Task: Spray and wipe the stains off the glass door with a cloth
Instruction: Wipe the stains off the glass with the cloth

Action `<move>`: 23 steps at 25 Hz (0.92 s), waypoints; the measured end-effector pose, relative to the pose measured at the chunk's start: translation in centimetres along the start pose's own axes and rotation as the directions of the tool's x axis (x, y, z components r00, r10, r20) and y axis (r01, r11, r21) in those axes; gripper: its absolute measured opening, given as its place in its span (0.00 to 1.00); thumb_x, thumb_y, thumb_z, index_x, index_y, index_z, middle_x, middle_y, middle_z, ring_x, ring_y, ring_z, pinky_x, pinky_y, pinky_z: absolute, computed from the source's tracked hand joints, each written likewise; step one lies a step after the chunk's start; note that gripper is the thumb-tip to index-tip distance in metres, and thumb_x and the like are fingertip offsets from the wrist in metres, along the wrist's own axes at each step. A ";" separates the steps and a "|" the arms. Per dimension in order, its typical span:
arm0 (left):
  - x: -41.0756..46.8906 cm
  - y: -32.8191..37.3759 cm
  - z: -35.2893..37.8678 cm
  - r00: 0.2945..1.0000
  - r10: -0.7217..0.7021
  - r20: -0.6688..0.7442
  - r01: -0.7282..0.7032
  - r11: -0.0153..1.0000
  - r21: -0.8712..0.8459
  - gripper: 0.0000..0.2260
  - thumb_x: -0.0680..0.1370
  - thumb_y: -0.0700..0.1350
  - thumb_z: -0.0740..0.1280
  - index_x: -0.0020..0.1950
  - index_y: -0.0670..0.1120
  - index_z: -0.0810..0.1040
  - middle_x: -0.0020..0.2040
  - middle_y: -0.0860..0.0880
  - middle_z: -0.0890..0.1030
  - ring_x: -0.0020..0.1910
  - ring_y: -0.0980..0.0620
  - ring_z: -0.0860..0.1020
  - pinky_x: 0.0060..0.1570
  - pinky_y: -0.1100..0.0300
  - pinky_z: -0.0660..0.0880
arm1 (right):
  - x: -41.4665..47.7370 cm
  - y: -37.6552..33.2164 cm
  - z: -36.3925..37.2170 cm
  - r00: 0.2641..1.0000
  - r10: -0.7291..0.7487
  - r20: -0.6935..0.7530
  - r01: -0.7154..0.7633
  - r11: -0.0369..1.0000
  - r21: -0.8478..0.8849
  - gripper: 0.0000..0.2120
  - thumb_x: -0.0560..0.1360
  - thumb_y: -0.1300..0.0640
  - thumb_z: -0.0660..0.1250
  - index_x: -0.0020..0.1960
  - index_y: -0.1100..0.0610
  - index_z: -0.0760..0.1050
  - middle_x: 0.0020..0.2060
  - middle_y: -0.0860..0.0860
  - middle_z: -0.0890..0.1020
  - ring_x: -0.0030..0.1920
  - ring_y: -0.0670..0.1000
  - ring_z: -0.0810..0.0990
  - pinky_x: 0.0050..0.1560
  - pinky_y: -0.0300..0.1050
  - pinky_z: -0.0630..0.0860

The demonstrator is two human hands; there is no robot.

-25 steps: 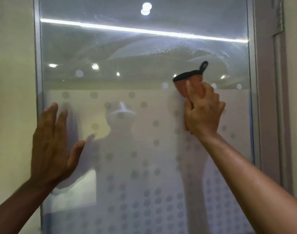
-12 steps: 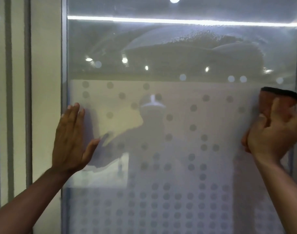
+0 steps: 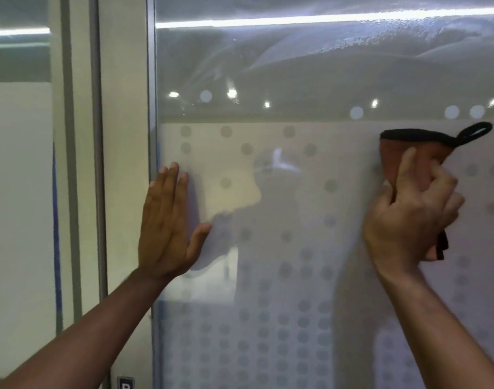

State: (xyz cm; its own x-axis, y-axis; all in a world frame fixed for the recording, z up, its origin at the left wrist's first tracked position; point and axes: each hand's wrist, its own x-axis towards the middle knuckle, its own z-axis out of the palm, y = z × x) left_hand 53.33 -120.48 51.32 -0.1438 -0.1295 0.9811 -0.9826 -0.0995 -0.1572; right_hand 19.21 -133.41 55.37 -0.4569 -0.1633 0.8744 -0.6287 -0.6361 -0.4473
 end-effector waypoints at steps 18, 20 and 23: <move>-0.5 -1.3 -0.9 0.993 -0.065 -0.100 0.002 0.848 -0.529 0.47 0.84 0.71 0.42 0.84 0.29 0.54 0.87 0.31 0.54 0.88 0.34 0.53 0.87 0.37 0.53 | -17.8 -17.9 5.5 0.746 -0.645 0.165 0.645 0.762 0.061 0.20 0.86 0.51 0.65 0.77 0.49 0.74 0.72 0.58 0.79 0.56 0.59 0.82 0.53 0.56 0.76; -0.5 -1.4 -0.9 0.993 -0.051 -0.104 -0.007 0.869 -0.494 0.45 0.86 0.68 0.43 0.84 0.30 0.55 0.87 0.32 0.55 0.88 0.35 0.54 0.87 0.38 0.54 | -17.5 -15.7 4.8 0.659 -0.737 0.151 0.742 0.670 0.033 0.19 0.85 0.55 0.68 0.75 0.49 0.77 0.71 0.58 0.80 0.56 0.60 0.84 0.51 0.57 0.78; -0.5 -1.4 -0.7 0.997 -0.014 -0.077 -0.017 0.922 -0.386 0.40 0.87 0.65 0.45 0.85 0.32 0.56 0.87 0.34 0.55 0.88 0.36 0.54 0.86 0.36 0.56 | -15.7 -12.0 3.1 0.624 -0.767 0.150 0.779 0.626 -0.038 0.21 0.83 0.57 0.68 0.75 0.46 0.77 0.71 0.56 0.81 0.56 0.59 0.84 0.50 0.55 0.78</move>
State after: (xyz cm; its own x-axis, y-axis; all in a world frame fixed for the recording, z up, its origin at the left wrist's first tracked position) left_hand 54.70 -119.61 51.16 -0.1384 -0.0513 0.9890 -0.9494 0.2910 -0.1178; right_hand 35.84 -125.54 47.61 0.2917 0.2727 0.9168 -0.7734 -0.4968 0.3938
